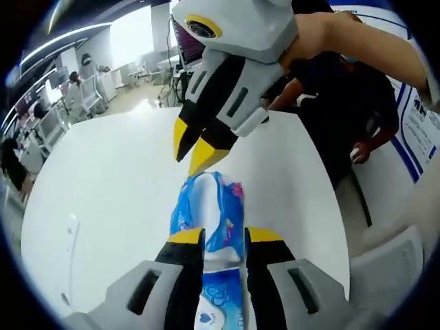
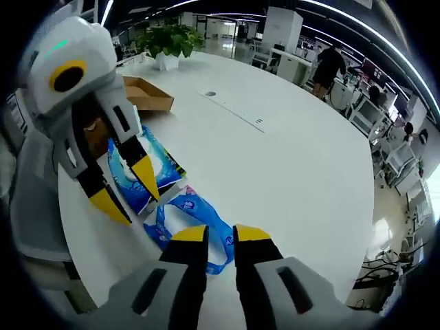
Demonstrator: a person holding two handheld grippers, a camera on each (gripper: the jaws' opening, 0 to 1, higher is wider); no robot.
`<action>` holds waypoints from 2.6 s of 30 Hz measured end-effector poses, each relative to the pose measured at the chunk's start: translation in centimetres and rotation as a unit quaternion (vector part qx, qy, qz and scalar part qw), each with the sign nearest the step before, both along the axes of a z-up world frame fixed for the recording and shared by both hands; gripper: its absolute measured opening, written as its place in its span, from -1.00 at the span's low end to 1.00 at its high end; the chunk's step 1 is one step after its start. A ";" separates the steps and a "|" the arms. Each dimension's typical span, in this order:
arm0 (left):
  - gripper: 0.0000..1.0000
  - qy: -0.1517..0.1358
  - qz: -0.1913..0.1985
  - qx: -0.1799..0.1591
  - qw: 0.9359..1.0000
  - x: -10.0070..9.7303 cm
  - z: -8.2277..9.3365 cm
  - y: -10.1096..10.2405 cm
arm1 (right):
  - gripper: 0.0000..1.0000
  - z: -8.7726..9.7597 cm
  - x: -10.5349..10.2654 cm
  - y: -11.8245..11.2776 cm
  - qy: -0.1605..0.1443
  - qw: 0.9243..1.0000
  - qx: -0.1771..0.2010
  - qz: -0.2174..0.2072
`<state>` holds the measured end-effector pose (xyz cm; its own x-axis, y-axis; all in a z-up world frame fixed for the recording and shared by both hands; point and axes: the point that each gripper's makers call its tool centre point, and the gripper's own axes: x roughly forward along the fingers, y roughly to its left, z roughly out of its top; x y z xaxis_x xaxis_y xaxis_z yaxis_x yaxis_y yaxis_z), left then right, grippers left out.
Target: Operate the shoe box by opening the lid, removing the specified soft item, and placing it in the target area until the item is outside and the box remains undamaged.
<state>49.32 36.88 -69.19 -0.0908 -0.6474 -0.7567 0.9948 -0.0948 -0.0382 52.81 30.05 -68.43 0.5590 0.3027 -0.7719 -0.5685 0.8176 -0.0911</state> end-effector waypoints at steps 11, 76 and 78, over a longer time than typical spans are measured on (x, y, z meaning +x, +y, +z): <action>-0.26 0.007 0.074 -0.015 0.997 1.4 2.1 5.8 | -0.50 4.0 -0.9 2.6 -0.026 0.999 -0.002 0.019; 0.24 -0.020 0.456 -0.044 0.889 2.2 5.6 47.9 | 0.09 4.0 -5.4 29.8 0.003 0.952 0.055 0.301; 0.20 -0.015 0.467 -0.039 0.883 2.0 4.9 48.9 | 0.08 3.6 -5.2 30.6 0.006 0.949 0.055 0.309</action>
<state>51.35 85.77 -64.26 0.5301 -0.4795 -0.6993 0.6406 0.7668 -0.0401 47.60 60.67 -64.79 0.2395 0.6491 -0.7220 -0.9435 0.3310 -0.0154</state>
